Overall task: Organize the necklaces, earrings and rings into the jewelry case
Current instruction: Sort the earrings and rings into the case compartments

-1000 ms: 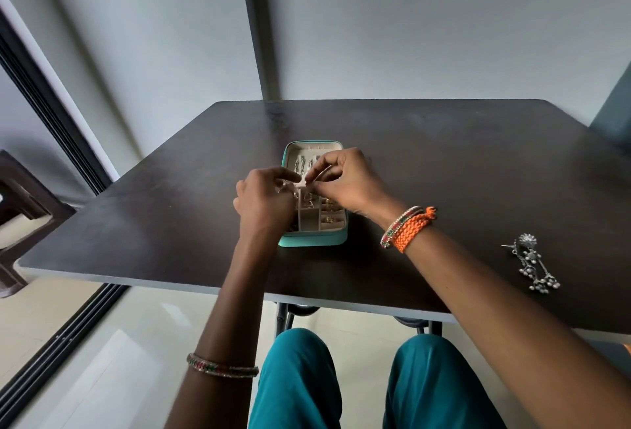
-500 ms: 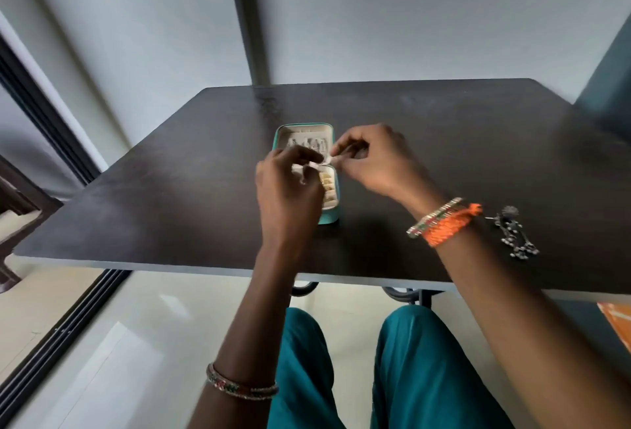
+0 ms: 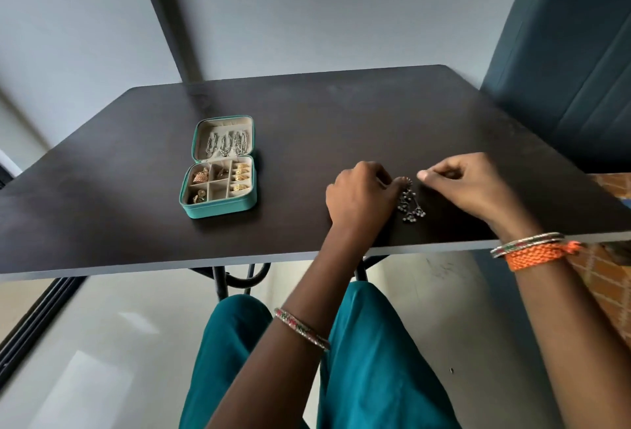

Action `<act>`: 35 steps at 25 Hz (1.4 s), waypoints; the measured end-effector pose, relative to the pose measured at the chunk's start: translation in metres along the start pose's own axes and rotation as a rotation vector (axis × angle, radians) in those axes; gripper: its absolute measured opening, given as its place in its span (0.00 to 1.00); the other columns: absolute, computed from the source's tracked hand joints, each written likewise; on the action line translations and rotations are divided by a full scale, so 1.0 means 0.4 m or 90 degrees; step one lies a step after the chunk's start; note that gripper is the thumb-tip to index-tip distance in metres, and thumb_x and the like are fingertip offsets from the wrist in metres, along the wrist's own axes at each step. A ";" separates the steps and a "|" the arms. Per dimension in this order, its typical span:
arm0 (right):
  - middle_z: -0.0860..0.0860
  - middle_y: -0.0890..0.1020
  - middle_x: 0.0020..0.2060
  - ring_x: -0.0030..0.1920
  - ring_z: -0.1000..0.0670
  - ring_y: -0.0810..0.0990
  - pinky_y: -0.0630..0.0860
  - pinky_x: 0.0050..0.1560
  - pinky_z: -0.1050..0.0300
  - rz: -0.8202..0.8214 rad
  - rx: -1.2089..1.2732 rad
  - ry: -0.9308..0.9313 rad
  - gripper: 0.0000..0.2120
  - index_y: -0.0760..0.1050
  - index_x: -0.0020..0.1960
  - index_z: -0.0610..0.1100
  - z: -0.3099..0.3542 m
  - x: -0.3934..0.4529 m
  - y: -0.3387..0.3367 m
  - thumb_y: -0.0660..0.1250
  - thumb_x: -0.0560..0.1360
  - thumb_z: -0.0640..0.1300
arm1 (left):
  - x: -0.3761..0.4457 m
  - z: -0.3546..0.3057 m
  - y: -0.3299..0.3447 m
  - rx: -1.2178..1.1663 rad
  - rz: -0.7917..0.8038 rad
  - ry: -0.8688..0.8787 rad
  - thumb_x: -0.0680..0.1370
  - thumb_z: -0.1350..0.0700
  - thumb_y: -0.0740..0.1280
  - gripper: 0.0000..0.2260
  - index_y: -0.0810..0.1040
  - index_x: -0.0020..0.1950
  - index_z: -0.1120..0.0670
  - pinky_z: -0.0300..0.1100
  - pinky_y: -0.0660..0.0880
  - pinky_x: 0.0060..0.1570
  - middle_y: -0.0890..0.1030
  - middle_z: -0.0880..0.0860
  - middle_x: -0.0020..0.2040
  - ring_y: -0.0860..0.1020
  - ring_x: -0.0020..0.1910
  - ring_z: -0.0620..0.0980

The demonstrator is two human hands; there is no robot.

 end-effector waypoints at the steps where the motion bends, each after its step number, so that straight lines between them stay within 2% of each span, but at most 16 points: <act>1: 0.52 0.83 0.35 0.40 0.50 0.82 0.77 0.47 0.53 0.005 -0.013 -0.003 0.08 0.80 0.34 0.50 0.006 0.004 0.016 0.73 0.69 0.52 | 0.003 -0.006 0.001 0.015 -0.007 0.002 0.74 0.43 0.67 0.11 0.81 0.46 0.49 0.46 0.71 0.51 0.84 0.49 0.47 0.79 0.51 0.52; 3: 0.53 0.83 0.34 0.40 0.48 0.83 0.80 0.44 0.50 0.005 -0.041 -0.002 0.08 0.79 0.33 0.52 0.012 0.010 0.042 0.74 0.68 0.52 | 0.003 -0.014 -0.001 0.032 -0.026 0.004 0.74 0.46 0.67 0.08 0.82 0.45 0.48 0.45 0.63 0.50 0.84 0.49 0.46 0.78 0.51 0.51; 5: 0.54 0.83 0.33 0.40 0.49 0.83 0.81 0.45 0.49 -0.009 -0.023 -0.005 0.07 0.79 0.32 0.53 0.016 0.011 0.054 0.74 0.67 0.50 | 0.001 -0.005 -0.003 -0.011 -0.022 0.001 0.74 0.47 0.68 0.07 0.83 0.45 0.49 0.45 0.62 0.50 0.84 0.48 0.45 0.78 0.50 0.50; 7: 0.54 0.83 0.33 0.39 0.52 0.82 0.80 0.45 0.53 -0.003 0.072 -0.019 0.06 0.80 0.33 0.51 0.035 -0.002 0.056 0.73 0.69 0.46 | -0.001 0.016 -0.020 -0.137 -0.027 -0.011 0.72 0.49 0.71 0.05 0.83 0.43 0.49 0.45 0.71 0.52 0.84 0.47 0.41 0.80 0.46 0.47; 9: 0.51 0.83 0.35 0.38 0.54 0.80 0.76 0.44 0.60 0.030 0.213 -0.031 0.05 0.80 0.37 0.48 0.077 -0.030 0.053 0.72 0.71 0.41 | -0.007 0.041 -0.065 -0.268 -0.078 -0.026 0.71 0.51 0.73 0.04 0.84 0.43 0.50 0.43 0.79 0.46 0.84 0.47 0.38 0.82 0.41 0.43; 11: 0.47 0.83 0.37 0.40 0.53 0.80 0.75 0.47 0.59 0.072 0.332 -0.039 0.05 0.80 0.39 0.43 0.129 -0.060 0.051 0.70 0.72 0.38 | -0.018 0.051 -0.117 -0.332 -0.123 -0.014 0.71 0.54 0.74 0.03 0.84 0.42 0.51 0.37 0.78 0.42 0.84 0.47 0.36 0.81 0.37 0.40; 13: 0.44 0.84 0.40 0.43 0.49 0.82 0.77 0.49 0.56 0.115 0.418 -0.052 0.07 0.78 0.39 0.43 0.186 -0.085 0.049 0.67 0.74 0.35 | -0.028 0.045 -0.166 -0.399 -0.126 0.017 0.72 0.56 0.73 0.01 0.83 0.42 0.52 0.38 0.78 0.42 0.85 0.50 0.37 0.82 0.38 0.44; 16: 0.46 0.85 0.38 0.41 0.49 0.83 0.79 0.44 0.59 0.158 0.498 -0.075 0.06 0.77 0.41 0.43 0.263 -0.114 0.044 0.65 0.75 0.34 | -0.057 0.013 -0.240 -0.488 -0.084 0.078 0.74 0.59 0.71 0.01 0.81 0.44 0.53 0.38 0.78 0.44 0.85 0.54 0.40 0.83 0.42 0.48; 18: 0.46 0.85 0.37 0.39 0.51 0.83 0.80 0.44 0.61 0.177 0.539 -0.091 0.05 0.79 0.46 0.42 0.305 -0.137 0.046 0.66 0.74 0.34 | -0.088 -0.007 -0.272 -0.515 -0.044 0.103 0.75 0.60 0.70 0.03 0.81 0.46 0.53 0.34 0.76 0.41 0.84 0.52 0.40 0.82 0.41 0.44; 20: 0.43 0.85 0.40 0.39 0.50 0.82 0.81 0.45 0.58 0.194 0.569 -0.097 0.06 0.81 0.49 0.41 0.339 -0.162 0.057 0.67 0.73 0.36 | -0.119 -0.012 -0.302 -0.538 -0.025 0.113 0.75 0.61 0.68 0.04 0.81 0.47 0.53 0.35 0.76 0.41 0.84 0.51 0.41 0.82 0.42 0.44; 23: 0.43 0.85 0.40 0.40 0.49 0.83 0.81 0.45 0.57 0.212 0.585 -0.097 0.09 0.82 0.49 0.41 0.374 -0.197 0.080 0.68 0.70 0.37 | -0.149 0.010 -0.343 -0.553 -0.053 0.118 0.75 0.64 0.68 0.06 0.82 0.47 0.54 0.35 0.78 0.42 0.85 0.49 0.40 0.81 0.40 0.45; 26: 0.45 0.85 0.40 0.42 0.50 0.83 0.81 0.46 0.59 0.226 0.605 -0.092 0.10 0.81 0.51 0.41 0.393 -0.218 0.107 0.66 0.71 0.34 | -0.163 0.038 -0.364 -0.561 -0.070 0.104 0.74 0.64 0.68 0.06 0.82 0.47 0.55 0.29 0.74 0.35 0.84 0.48 0.38 0.81 0.37 0.41; 30: 0.43 0.85 0.44 0.45 0.49 0.84 0.81 0.46 0.60 0.249 0.626 -0.077 0.12 0.80 0.53 0.38 0.411 -0.228 0.138 0.64 0.73 0.30 | -0.164 0.074 -0.375 -0.585 -0.091 0.074 0.73 0.63 0.69 0.07 0.82 0.50 0.59 0.31 0.75 0.37 0.85 0.54 0.42 0.83 0.39 0.44; 35: 0.42 0.84 0.47 0.48 0.48 0.84 0.81 0.50 0.59 0.273 0.621 -0.069 0.14 0.79 0.54 0.37 0.430 -0.232 0.164 0.63 0.73 0.27 | -0.170 0.098 -0.395 -0.570 -0.125 0.080 0.74 0.63 0.69 0.05 0.82 0.47 0.57 0.32 0.74 0.36 0.84 0.49 0.36 0.80 0.34 0.41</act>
Point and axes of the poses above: each hand's wrist, its own x-axis towards the middle knuckle, its own y-axis out of the palm, z = x × y, the point moved 9 cm from there along x, towards the middle knuckle
